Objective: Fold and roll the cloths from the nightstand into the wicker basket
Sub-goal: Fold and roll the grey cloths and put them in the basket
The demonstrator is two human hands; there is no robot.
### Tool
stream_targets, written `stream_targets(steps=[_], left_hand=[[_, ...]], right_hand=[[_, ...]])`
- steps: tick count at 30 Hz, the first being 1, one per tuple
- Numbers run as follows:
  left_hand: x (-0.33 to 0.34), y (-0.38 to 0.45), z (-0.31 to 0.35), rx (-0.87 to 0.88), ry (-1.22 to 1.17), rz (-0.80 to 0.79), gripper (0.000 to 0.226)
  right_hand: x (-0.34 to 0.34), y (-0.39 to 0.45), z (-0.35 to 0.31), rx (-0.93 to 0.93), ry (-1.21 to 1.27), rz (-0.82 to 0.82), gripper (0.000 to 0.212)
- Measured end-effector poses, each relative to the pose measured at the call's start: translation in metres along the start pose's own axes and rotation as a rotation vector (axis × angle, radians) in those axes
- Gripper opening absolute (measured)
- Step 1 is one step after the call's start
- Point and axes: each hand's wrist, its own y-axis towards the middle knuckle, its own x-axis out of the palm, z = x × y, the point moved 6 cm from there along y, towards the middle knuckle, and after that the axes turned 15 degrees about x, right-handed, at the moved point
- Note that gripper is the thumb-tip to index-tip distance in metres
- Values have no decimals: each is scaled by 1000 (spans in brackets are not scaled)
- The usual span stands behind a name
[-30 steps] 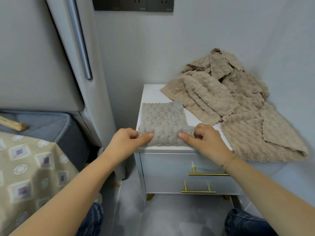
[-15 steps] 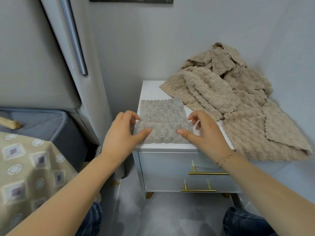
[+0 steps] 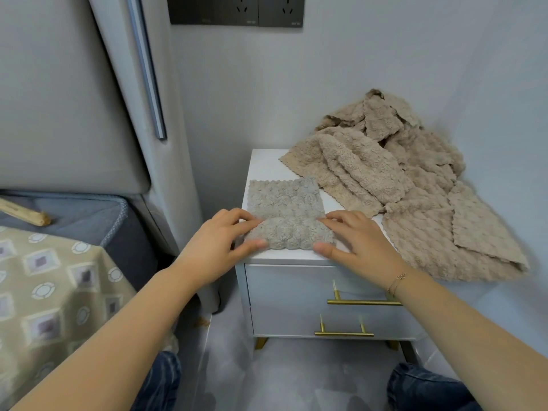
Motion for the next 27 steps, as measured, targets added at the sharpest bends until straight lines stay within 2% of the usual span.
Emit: stream_targets(steps=[4, 8, 11, 13, 18, 23, 25, 27], left_hand=[[-1, -10, 6, 92, 130, -59, 80], [-1, -16, 19, 165, 162, 37, 53], [-3, -19, 26, 141, 86, 112, 37], [-5, -22, 26, 67, -24, 122, 33], [-5, -22, 20, -97, -278, 25, 23], [-7, -17, 20, -243, -447, 7, 12], [-7, -16, 19, -274, -470, -29, 23], [-6, -16, 15, -335, -474, -44, 50]], right_hand=[[4, -8, 3, -44, -72, -60, 90], [-1, -20, -1, -144, -24, 89, 71], [-3, -27, -4, -194, 2, 164, 60], [-4, -29, -3, -148, 80, 149, 62], [-4, -26, 1, 39, 296, 62, 77], [-5, -20, 2, 236, 438, 45, 54], [-5, -16, 1, 283, 470, 37, 52], [-6, -12, -2, 306, 468, 53, 52]])
